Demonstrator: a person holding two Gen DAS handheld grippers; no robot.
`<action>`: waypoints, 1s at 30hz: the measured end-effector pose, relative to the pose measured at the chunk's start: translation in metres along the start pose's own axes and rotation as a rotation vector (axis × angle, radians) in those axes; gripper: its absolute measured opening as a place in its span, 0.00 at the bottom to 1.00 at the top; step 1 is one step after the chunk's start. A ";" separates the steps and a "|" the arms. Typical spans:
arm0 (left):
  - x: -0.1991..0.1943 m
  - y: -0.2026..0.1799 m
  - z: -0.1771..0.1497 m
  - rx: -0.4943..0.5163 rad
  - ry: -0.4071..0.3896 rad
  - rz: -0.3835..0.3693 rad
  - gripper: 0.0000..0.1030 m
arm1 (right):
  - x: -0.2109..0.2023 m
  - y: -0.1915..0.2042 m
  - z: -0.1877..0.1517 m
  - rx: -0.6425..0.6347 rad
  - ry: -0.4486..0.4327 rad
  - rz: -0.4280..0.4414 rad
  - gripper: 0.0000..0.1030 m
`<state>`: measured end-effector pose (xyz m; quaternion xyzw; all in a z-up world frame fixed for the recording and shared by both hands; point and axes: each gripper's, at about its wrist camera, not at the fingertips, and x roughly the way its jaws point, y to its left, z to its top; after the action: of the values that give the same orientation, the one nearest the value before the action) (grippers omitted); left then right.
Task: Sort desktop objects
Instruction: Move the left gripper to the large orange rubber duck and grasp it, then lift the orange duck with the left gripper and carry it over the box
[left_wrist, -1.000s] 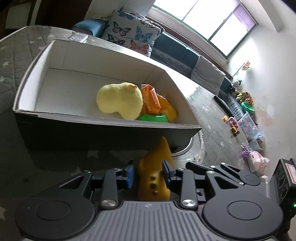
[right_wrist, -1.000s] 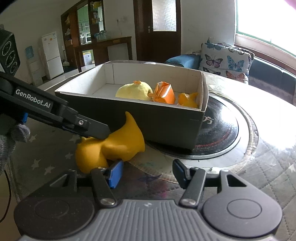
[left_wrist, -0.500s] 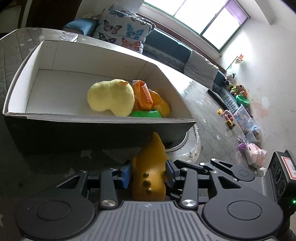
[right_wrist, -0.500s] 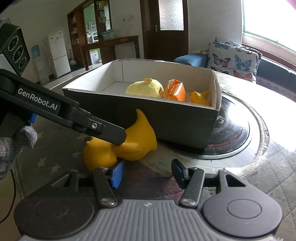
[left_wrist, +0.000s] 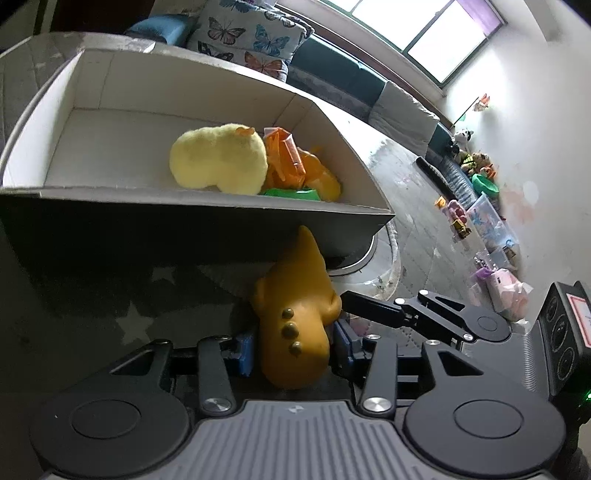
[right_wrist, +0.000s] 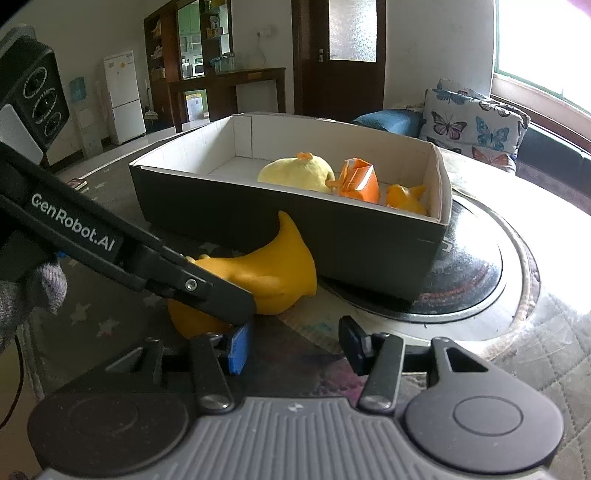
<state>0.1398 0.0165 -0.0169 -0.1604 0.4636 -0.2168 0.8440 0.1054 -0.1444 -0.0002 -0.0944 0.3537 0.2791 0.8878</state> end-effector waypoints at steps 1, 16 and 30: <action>-0.001 -0.001 0.000 0.003 -0.005 0.006 0.42 | 0.000 0.000 0.000 0.001 -0.001 -0.002 0.51; -0.050 -0.020 -0.006 0.119 -0.129 0.036 0.41 | -0.022 0.015 0.019 -0.067 -0.063 0.027 0.51; -0.077 0.014 0.059 -0.032 -0.270 0.127 0.41 | 0.013 0.024 0.104 -0.119 -0.138 0.043 0.51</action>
<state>0.1564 0.0724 0.0620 -0.1720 0.3585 -0.1321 0.9080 0.1597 -0.0811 0.0678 -0.1201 0.2765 0.3243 0.8966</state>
